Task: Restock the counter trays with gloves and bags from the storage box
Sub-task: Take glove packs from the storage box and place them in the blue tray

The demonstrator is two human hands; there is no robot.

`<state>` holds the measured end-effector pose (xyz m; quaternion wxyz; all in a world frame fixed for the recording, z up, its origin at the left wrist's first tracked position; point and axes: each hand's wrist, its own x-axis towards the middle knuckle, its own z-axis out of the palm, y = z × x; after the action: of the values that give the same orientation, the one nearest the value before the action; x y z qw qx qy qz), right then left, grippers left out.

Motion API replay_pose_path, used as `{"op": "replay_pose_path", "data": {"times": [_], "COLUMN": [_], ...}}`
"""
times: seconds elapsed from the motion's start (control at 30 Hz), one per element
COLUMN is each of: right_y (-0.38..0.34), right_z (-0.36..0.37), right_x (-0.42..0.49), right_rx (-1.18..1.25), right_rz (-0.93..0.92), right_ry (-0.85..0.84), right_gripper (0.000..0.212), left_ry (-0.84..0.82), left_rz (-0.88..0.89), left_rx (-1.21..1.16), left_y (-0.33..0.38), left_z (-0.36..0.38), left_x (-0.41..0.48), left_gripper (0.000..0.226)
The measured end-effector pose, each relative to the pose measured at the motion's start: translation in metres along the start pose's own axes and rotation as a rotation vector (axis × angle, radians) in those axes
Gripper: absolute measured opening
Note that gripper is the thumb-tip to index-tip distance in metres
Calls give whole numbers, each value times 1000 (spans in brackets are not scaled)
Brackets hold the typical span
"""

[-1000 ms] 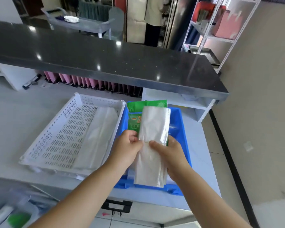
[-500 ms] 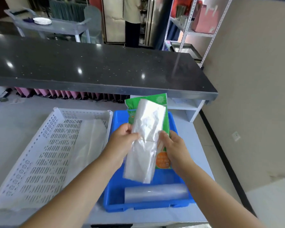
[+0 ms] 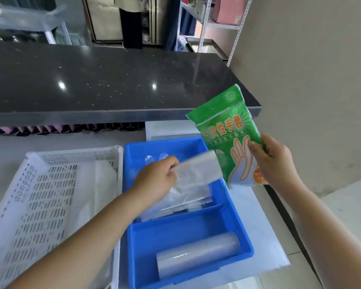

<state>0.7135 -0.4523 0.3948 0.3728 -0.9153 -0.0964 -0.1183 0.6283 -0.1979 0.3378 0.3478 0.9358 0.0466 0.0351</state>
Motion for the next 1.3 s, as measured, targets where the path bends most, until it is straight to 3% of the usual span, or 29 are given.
{"op": "replay_pose_path", "data": {"times": [0.1,0.23,0.37,0.5,0.57,0.7,0.77,0.93,1.1,1.3], "right_y": [5,7,3,-3,-9,-25,-33,-50,-63,-49], "right_z": [-1,4,6,7,10,28,45,98,135,167], "right_x": [5,17,32,48,59,78,83,89,94,102], "right_rx": [-3,-9,-35,-98,-129,-162,-185,-390,-457,-543], "right_rz": [-9,-67,-158,-266,-348,-534,-635,-896,-1088,-974], "right_ry": [-26,-85,-223,-315,-336,-345,-329,-332,-311,-618], "right_gripper": [27,29,28,28,28,9,11,22,13,26], "left_ry": [-144,-371,-317,95,172,-155,-242,-168,-134,-125], "left_rz": [64,-42,-134,10,-38,-170,-200,-167,-153,-137], "left_rx": [214,228,198,260,279,392,420,428,413,450], "left_y": [-1,-13,-20,-23,-26,-32,-32,-33,-34,-35], "left_z": [20,39,49,46,39,40,46,51,51,53], "left_x": [3,7,4,9,22,43,45,43,39,38], "left_gripper": [13,14,20,34,38,43,40,31,23,24]}}
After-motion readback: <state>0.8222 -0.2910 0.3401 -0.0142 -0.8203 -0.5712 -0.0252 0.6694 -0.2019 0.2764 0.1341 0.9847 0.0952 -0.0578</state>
